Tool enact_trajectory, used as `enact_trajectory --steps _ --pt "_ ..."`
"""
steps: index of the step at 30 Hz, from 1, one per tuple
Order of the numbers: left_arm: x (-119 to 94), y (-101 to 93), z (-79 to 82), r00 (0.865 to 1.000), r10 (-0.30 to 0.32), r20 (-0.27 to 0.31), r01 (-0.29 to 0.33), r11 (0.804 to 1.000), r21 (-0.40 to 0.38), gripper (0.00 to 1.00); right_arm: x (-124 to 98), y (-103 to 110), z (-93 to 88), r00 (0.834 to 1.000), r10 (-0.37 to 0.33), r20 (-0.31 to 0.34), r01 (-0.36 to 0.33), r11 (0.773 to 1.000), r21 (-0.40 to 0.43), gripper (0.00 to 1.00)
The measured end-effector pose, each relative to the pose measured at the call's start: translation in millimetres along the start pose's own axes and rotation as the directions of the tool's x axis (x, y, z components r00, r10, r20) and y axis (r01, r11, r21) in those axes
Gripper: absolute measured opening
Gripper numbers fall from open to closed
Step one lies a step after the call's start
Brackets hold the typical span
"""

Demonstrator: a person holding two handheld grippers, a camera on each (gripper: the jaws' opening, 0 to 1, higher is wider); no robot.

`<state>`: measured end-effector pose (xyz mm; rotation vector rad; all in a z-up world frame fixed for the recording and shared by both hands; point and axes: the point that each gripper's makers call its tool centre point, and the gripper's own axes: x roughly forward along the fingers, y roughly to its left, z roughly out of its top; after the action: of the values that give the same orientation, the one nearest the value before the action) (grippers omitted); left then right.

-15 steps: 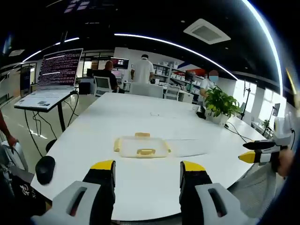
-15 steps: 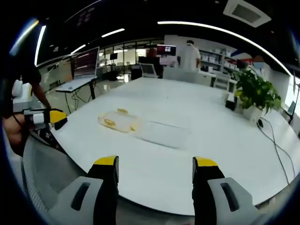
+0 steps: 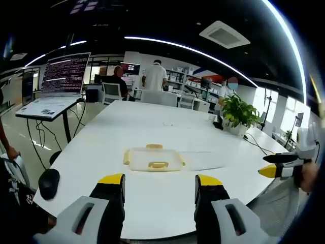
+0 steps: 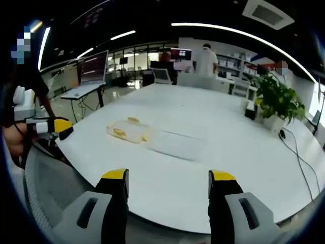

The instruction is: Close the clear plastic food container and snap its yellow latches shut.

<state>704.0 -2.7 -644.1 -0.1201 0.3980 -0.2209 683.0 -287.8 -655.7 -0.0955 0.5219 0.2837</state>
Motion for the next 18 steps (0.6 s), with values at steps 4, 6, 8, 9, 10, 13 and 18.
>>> enact_trajectory --steps 4,6,8,9,10,13,18 --pt "-0.6 -0.6 -1.1 1.000 -0.005 -0.007 0.005 1.000 0.000 0.50 -0.2 0.8 -0.7 1.000 0.002 -0.004 -0.002 1.000 0.001 0.60" --pt "-0.7 -0.7 -1.4 1.000 -0.008 -0.010 0.008 1.000 -0.001 0.50 -0.1 1.5 -0.9 1.000 0.003 -0.007 -0.003 1.000 0.000 0.60" --pt "-0.6 -0.6 -1.8 1.000 -0.009 -0.014 0.009 1.000 0.000 0.50 -0.2 1.6 -1.4 1.000 0.003 -0.011 -0.003 1.000 0.002 0.60" --pt "-0.4 -0.6 -2.0 1.000 -0.009 -0.016 0.009 1.000 0.000 0.50 -0.1 1.6 -1.2 1.000 0.003 -0.010 -0.003 1.000 0.004 0.60" --pt "-0.3 -0.6 -2.3 1.000 -0.009 -0.018 0.009 1.000 0.001 0.50 0.0 1.7 -1.4 1.000 0.004 -0.013 -0.004 1.000 0.005 0.60" --pt "-0.4 -1.5 -2.7 1.000 -0.014 -0.023 0.014 1.000 0.010 0.50 -0.3 2.1 -1.8 1.000 0.006 -0.016 -0.006 1.000 0.002 0.60" --pt "-0.7 -2.0 -3.1 1.000 -0.015 -0.024 0.015 1.000 -0.001 0.50 0.2 3.9 -4.3 0.999 0.017 -0.027 -0.017 1.000 -0.014 0.61"
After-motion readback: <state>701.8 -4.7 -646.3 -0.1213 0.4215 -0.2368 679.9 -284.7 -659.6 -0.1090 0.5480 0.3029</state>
